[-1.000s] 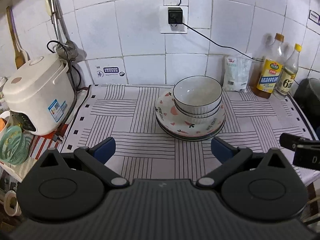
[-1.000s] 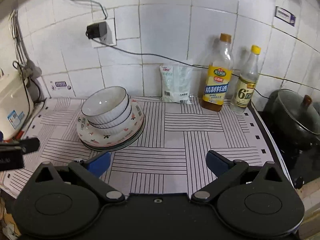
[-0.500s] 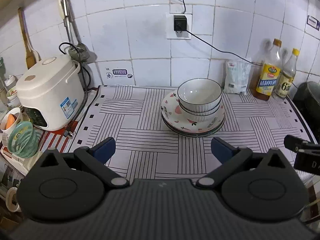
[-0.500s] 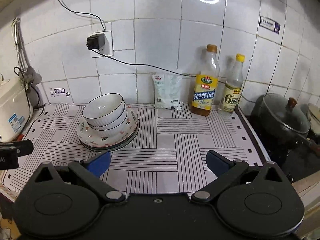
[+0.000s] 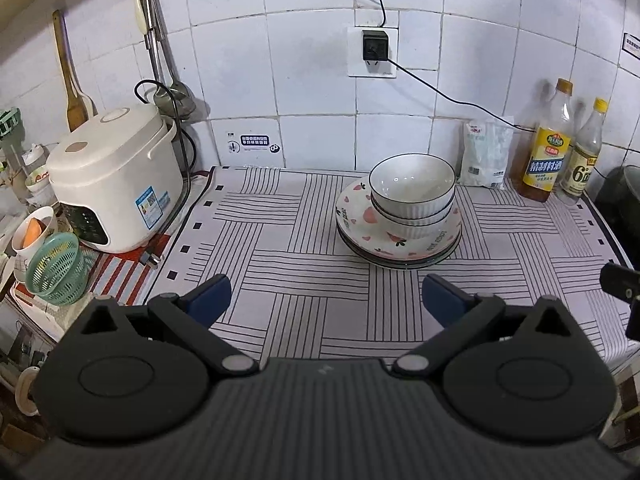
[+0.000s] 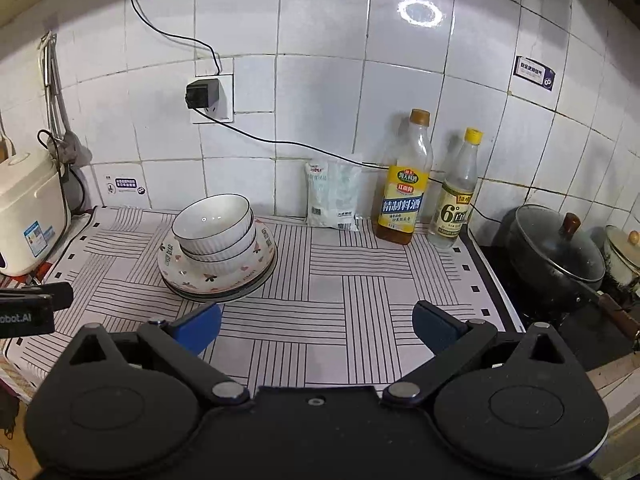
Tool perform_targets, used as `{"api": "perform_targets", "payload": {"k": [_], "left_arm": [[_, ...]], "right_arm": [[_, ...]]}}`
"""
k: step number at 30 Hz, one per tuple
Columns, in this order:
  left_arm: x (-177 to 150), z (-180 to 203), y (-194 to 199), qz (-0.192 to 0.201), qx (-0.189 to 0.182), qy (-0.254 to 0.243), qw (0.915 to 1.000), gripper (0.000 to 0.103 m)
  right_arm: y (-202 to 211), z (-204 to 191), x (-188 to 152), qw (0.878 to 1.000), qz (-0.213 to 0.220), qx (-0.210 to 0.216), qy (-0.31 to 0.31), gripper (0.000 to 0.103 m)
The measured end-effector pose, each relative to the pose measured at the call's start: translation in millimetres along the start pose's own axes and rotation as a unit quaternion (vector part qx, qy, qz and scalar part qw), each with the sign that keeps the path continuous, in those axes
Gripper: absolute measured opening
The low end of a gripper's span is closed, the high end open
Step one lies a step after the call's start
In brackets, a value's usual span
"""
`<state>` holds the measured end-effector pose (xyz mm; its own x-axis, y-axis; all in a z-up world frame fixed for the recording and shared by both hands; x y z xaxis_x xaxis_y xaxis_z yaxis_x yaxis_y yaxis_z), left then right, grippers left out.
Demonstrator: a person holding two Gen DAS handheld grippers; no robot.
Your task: Organize plates and bowls
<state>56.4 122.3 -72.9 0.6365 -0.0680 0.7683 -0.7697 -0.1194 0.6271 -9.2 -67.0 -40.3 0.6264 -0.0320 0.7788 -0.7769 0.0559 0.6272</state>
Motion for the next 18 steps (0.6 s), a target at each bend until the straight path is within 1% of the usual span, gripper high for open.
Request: {"api": "perform_targets", "payload": {"k": [3, 7, 11, 14, 18], "left_arm": [[2, 0, 5, 0.016, -0.001, -0.009, 0.9998, 0.103], [5, 1, 12, 0.027, 0.000, -0.016, 0.9995, 0.103], [5, 3, 16, 0.028, -0.001, -0.016, 0.9995, 0.103], [1, 6, 19, 0.032, 0.005, -0.017, 0.9993, 0.103], [-3, 9, 18, 0.025, 0.002, -0.019, 0.9995, 0.103]], "right_arm": [[3, -1, 0, 1.000, 0.001, -0.004, 0.002, 0.103], [11, 0, 4, 1.000, -0.002, 0.001, -0.015, 0.103], [18, -3, 6, 1.000, 0.008, -0.001, -0.002, 0.103], [18, -5, 5, 1.000, 0.006, -0.003, 0.005, 0.103], [12, -5, 1, 1.000, 0.001, -0.003, 0.006, 0.103]]}}
Point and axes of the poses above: each gripper's, at about its wrist camera, not at the fingertips, and y roughly against the way its jaws point, z to its right, x to its top, the point moved 1 cm from there along -y, roughly the way its jaws point, and after that the axes turned 11 degrees about x, right-handed, at the moved point
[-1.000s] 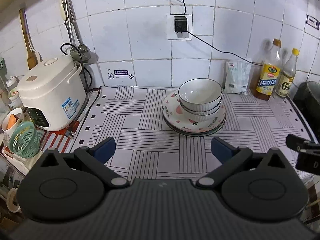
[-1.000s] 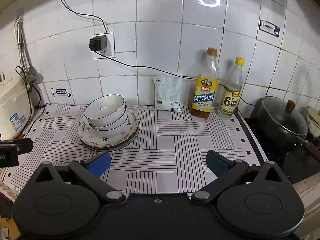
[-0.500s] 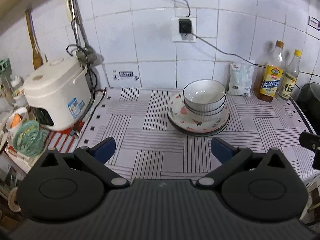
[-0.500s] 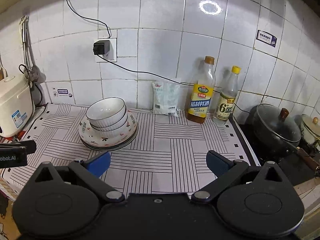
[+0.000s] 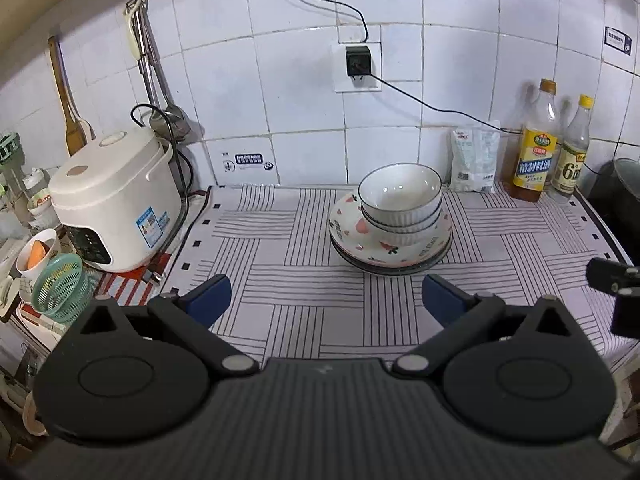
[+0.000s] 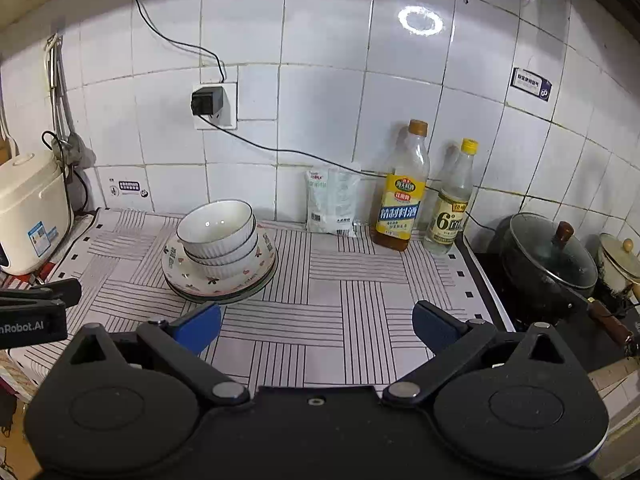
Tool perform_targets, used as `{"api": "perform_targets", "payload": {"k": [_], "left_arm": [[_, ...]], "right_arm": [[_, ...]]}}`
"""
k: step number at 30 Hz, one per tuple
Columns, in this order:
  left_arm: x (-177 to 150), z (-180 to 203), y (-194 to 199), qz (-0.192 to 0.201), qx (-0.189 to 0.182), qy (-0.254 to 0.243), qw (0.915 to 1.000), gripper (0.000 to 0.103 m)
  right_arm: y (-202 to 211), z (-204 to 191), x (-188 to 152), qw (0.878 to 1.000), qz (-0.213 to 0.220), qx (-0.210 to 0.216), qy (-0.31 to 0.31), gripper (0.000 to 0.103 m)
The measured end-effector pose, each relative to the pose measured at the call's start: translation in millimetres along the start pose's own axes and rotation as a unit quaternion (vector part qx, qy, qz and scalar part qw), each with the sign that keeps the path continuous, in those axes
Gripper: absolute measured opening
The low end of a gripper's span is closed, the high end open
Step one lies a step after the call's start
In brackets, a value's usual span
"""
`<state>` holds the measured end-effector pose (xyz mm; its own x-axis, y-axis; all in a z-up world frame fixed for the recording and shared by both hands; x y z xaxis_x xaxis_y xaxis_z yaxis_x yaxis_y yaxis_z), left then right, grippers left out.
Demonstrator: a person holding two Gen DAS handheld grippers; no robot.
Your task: Organize plates and bowls
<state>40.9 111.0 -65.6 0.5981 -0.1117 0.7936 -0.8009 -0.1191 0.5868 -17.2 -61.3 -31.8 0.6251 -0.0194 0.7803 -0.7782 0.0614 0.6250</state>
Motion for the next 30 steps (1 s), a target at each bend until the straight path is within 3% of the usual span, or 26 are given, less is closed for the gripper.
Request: {"api": "perform_targets", "payload": {"k": [20, 30], "left_arm": [[-5, 5, -5, 0.002, -0.019, 0.003, 0.9998, 0.103], [-7, 9, -7, 0.005, -0.003, -0.008, 1.0000, 0.103]], "right_arm": [[-12, 0, -6, 1.000, -0.021, -0.005, -0.005, 0.103], [-14, 2, -5, 1.000, -0.025, -0.008, -0.003, 0.103]]}}
Point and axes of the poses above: each gripper's, at about its wrist camera, not at the fingertips, and y roughly against the way its jaws point, z to its right, x to its top, the point moved 1 cm from there along -y, roughly the way its jaws point, and after that the axes turned 11 degrees about x, right-handed, at the moved point
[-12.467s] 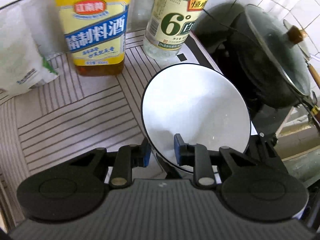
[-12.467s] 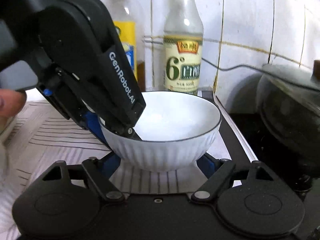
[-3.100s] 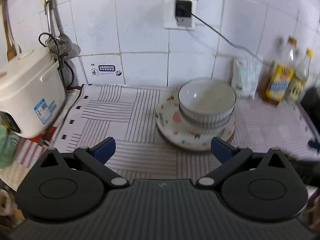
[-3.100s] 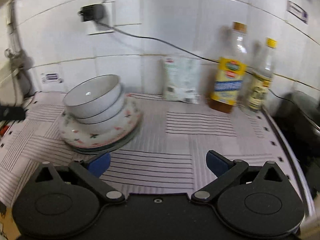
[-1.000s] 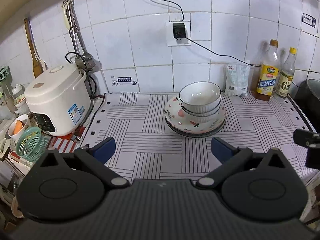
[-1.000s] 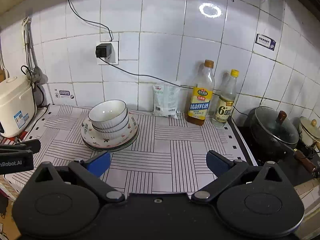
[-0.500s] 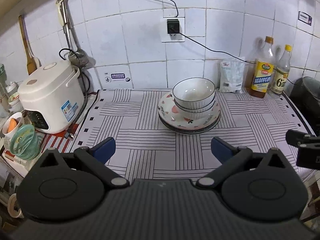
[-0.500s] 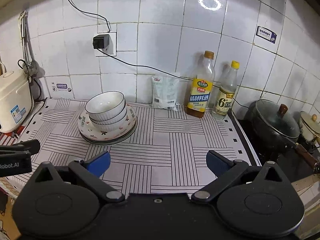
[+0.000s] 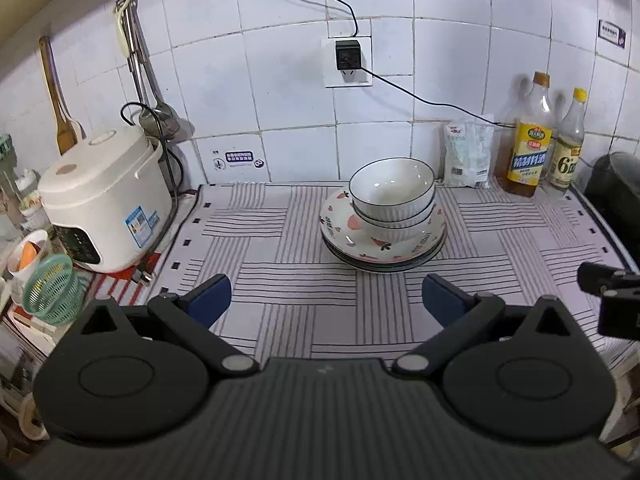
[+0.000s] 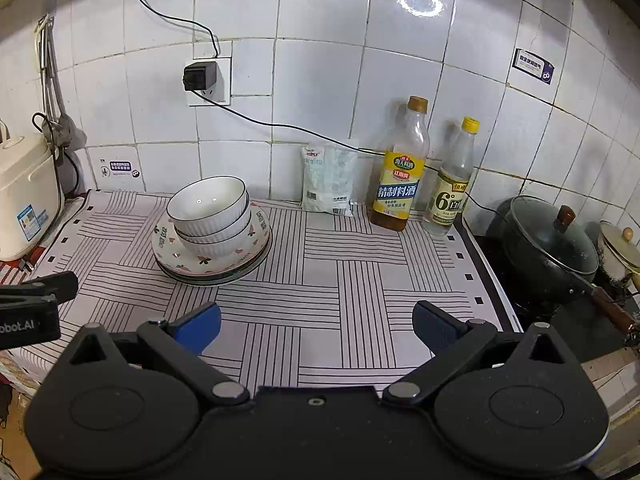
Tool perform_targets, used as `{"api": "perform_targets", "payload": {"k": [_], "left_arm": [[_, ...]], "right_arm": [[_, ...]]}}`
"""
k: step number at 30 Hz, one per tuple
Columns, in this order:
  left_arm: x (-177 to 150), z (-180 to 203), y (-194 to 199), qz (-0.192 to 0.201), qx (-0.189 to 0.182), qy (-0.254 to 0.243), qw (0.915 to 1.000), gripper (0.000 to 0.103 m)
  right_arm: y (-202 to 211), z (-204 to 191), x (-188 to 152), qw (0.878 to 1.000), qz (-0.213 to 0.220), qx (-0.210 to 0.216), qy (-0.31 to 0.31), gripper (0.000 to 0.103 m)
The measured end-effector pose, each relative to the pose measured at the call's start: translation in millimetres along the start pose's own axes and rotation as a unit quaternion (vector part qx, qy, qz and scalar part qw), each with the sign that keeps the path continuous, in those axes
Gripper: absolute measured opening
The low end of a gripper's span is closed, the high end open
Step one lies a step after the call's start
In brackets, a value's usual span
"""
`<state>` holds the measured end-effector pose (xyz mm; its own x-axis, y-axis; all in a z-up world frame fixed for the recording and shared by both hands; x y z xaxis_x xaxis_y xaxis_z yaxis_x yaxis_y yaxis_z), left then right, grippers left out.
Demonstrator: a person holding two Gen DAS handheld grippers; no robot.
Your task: Organize plates and bowls
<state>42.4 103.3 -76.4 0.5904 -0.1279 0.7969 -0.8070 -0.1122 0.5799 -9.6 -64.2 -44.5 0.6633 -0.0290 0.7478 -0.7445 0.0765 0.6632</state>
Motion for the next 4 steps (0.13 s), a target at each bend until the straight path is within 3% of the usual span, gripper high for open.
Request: {"api": "perform_targets", "payload": {"k": [4], "left_arm": [[-0.2, 1.2, -3.1, -0.006, -0.001, 0.002, 1.0000, 0.103]], "right_arm": [[-1.2, 0.7, -0.4, 1.000, -0.003, -0.001, -0.001, 0.103]]}}
Point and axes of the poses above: each gripper's, at about its wrist camera, not at the fingertips, and y roughly against the way its jaws point, z to its right, x to its top, the point moved 1 cm from there along -y, roughly the way its jaws point, and after that the axes turned 11 degrees about x, right-handed, at the moved point
